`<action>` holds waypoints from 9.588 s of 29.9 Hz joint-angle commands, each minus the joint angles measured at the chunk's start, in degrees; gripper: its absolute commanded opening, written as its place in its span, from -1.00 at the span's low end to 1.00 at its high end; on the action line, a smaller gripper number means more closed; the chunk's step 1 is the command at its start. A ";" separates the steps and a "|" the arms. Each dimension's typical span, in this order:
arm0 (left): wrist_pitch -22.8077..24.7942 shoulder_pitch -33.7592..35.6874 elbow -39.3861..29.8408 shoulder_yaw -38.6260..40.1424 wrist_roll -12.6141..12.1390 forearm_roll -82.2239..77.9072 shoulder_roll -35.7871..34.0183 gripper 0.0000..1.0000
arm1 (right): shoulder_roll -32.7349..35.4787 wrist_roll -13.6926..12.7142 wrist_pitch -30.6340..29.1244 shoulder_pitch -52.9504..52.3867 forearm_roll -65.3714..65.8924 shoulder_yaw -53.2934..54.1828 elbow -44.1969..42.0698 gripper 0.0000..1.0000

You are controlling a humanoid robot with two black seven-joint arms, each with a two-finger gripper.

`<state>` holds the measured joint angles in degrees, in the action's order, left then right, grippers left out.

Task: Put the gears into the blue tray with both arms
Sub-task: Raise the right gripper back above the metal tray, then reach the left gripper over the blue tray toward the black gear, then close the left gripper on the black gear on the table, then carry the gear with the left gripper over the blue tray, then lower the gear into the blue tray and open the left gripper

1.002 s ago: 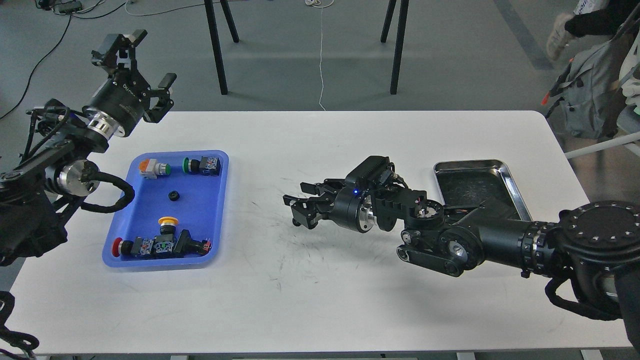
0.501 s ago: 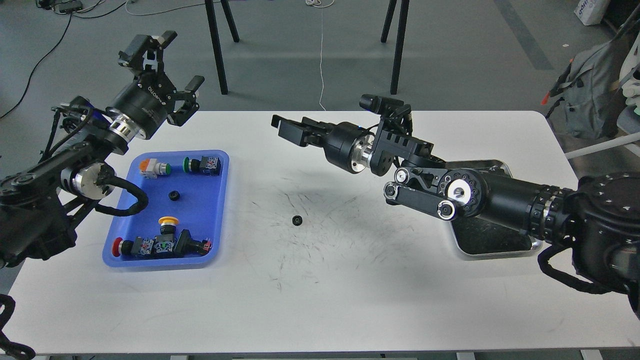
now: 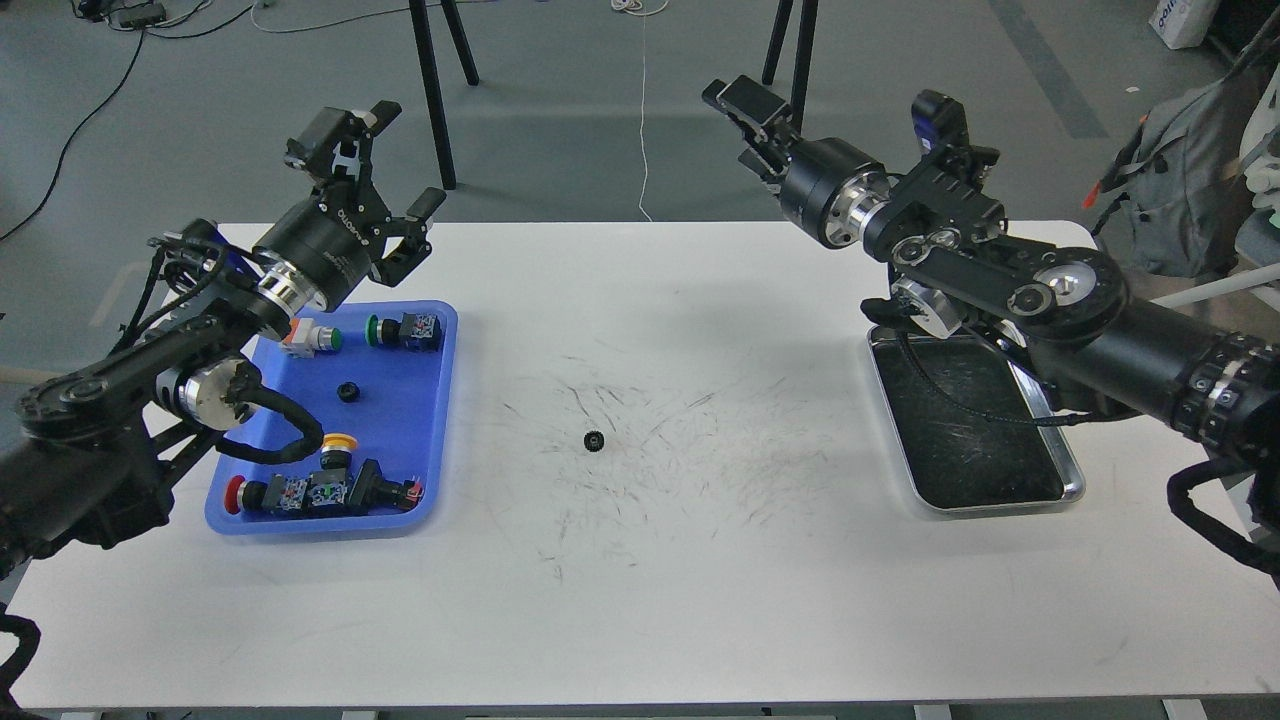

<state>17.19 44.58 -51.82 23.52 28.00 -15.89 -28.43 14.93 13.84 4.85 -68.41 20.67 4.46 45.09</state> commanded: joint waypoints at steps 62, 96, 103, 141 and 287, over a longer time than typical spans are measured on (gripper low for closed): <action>-20.18 4.38 -23.77 -8.32 0.00 -35.26 -10.24 0.99 | 10.91 0.75 1.04 14.62 -7.58 17.24 3.16 0.91; -23.51 31.09 -30.54 -48.21 0.00 -61.10 -13.15 1.00 | 10.91 0.84 2.18 22.71 -7.40 26.82 5.97 0.94; -26.68 37.59 -29.05 -54.62 0.00 -60.31 -7.79 1.00 | 10.91 0.84 1.83 25.51 -7.40 30.59 5.97 0.95; -32.92 35.05 -4.53 -70.01 0.00 -52.84 16.12 1.00 | 10.64 3.21 1.57 30.88 -7.40 35.44 5.97 0.95; -45.19 14.66 11.39 -70.63 0.00 -54.86 -9.80 -0.72 | 9.59 4.44 1.74 30.71 -6.52 33.77 5.53 0.96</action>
<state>-28.00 59.66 -41.63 -47.23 28.00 -70.78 -38.39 24.43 18.29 6.59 -37.62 14.15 38.30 50.69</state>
